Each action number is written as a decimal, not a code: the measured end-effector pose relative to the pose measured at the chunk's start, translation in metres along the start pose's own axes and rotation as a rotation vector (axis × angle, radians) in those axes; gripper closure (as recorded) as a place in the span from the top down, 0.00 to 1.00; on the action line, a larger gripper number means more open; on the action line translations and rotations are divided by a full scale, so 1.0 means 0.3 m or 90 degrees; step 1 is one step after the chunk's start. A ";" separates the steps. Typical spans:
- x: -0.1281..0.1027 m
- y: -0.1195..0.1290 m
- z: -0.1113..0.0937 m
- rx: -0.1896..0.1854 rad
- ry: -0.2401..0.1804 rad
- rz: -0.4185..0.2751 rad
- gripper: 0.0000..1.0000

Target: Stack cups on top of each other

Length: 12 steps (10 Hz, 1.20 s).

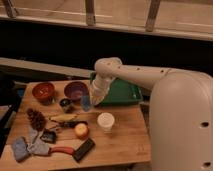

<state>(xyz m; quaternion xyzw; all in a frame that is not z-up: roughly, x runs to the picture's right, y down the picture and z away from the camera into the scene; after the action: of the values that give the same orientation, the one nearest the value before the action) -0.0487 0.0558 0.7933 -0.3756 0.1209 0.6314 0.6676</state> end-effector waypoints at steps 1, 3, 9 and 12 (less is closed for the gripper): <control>0.006 0.006 -0.080 0.023 -0.007 0.000 0.09; 0.044 -0.008 -0.261 0.068 -0.031 0.011 0.09; 0.259 -0.142 -0.513 0.135 -0.057 0.078 0.09; 0.333 -0.186 -0.400 0.143 -0.023 0.109 0.09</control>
<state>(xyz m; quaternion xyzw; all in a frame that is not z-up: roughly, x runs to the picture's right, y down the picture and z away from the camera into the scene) 0.0582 0.0568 0.6666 -0.2752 0.2102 0.6755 0.6510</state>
